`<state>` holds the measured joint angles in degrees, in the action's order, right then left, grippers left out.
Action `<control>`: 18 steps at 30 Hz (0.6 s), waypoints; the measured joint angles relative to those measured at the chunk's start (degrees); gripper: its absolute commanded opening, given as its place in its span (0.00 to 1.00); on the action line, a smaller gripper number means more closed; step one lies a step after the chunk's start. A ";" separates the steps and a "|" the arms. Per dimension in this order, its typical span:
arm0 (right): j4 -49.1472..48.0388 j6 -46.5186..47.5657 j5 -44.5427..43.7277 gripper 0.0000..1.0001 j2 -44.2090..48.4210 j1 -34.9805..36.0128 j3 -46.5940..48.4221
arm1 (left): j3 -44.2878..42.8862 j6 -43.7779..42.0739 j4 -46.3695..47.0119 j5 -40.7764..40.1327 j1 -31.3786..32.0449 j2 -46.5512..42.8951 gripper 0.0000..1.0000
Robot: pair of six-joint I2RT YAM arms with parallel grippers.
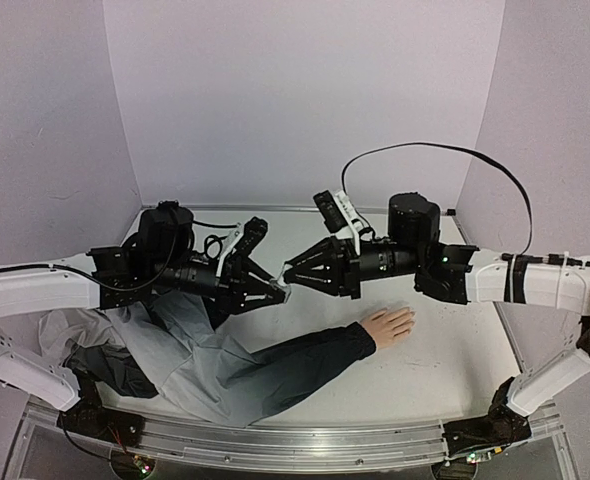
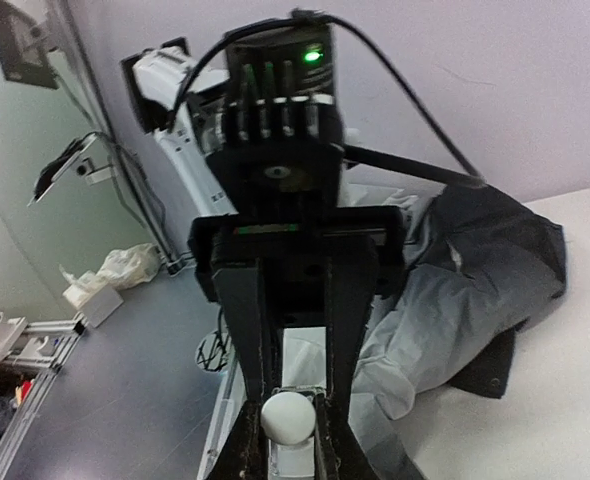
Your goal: Paint the nails
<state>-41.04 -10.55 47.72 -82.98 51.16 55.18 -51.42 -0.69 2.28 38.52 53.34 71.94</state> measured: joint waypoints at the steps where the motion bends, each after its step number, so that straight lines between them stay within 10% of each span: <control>1: 0.28 -0.70 -2.47 0.61 0.55 -0.07 -0.31 | 0.00 -0.42 0.55 -3.43 0.22 0.00 0.00; 5: 2.75 -4.87 -14.47 0.78 2.97 -0.11 -0.61 | 0.22 -0.83 1.31 -21.38 0.33 -0.11 0.00; 18: 13.55 -23.98 -39.98 0.66 -5.03 2.67 12.28 | 1.42 2.47 1.44 -46.40 0.20 -0.72 0.00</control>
<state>-27.49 -34.52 7.75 -88.01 53.82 67.46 -50.00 1.78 3.73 -7.88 53.54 71.22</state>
